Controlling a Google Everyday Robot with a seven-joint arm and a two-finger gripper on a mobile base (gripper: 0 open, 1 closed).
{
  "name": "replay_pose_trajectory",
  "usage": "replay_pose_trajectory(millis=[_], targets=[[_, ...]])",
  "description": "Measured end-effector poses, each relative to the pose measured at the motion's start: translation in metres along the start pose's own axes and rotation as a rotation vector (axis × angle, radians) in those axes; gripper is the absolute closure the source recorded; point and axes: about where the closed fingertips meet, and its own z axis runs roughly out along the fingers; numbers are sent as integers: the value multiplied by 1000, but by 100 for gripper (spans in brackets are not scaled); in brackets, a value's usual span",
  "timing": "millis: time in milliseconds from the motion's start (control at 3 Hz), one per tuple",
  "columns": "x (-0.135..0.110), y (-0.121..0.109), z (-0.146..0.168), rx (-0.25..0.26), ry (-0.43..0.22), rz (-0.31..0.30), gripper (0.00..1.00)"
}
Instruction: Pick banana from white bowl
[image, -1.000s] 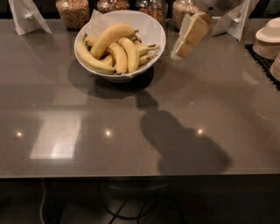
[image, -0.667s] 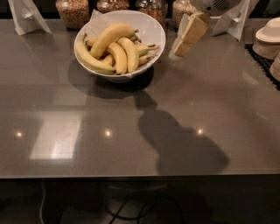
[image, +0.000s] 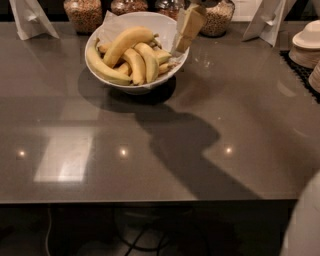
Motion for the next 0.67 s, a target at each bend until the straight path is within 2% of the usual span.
replay_pose_trajectory(millis=[333, 667], targets=[[-12, -25, 39, -49, -42, -52, 0], [-21, -40, 76, -85, -90, -67, 0]])
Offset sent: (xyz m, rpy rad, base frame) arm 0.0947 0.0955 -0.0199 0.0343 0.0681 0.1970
